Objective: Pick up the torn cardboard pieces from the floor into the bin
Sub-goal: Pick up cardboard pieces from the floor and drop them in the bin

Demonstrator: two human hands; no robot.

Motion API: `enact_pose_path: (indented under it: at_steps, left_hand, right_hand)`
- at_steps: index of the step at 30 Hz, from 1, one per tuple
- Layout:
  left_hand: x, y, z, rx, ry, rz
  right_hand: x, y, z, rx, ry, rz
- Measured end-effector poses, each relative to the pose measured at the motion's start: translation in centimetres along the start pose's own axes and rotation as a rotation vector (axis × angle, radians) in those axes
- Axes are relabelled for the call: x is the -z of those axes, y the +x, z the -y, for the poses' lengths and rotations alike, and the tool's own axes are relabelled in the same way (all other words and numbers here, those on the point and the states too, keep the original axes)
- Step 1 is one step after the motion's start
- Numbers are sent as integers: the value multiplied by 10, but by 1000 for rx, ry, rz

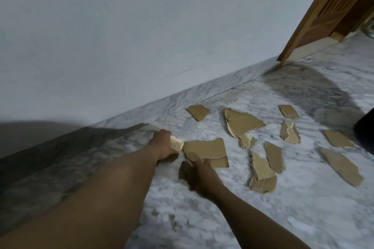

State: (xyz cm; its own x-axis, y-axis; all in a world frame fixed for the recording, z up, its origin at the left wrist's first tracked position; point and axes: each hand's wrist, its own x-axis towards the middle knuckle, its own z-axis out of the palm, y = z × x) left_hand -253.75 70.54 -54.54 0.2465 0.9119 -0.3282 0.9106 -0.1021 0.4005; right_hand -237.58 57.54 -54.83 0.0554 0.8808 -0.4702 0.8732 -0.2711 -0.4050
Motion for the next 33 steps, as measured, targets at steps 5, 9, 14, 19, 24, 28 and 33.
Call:
enact_pose_path:
  at_steps: [5, 9, 14, 19, 24, 28, 33]
  left_hand:
    - [-5, 3, -12, 64, -72, 32]
    - [3, 4, -16, 181, -209, -127]
    - [4, 5, -42, 187, -470, -203]
    - [-23, 8, -84, -8, -66, 31]
    - [-38, 7, -104, -149, 56, 110]
    - [-38, 10, -116, -175, 102, 156]
    - [-36, 11, -130, -146, 36, 208]
  right_hand:
    - [-1, -7, -3, -14, -114, -4]
    - [4, -5, -5, -32, -221, 5]
    - [-1, -7, -2, -48, -98, 34]
    - [-3, -17, -4, -125, 60, 56]
    - [-4, -32, -30, -152, 111, 71]
    - [2, -39, -48, -221, 181, 47]
    - [8, -46, -47, -181, 65, 21]
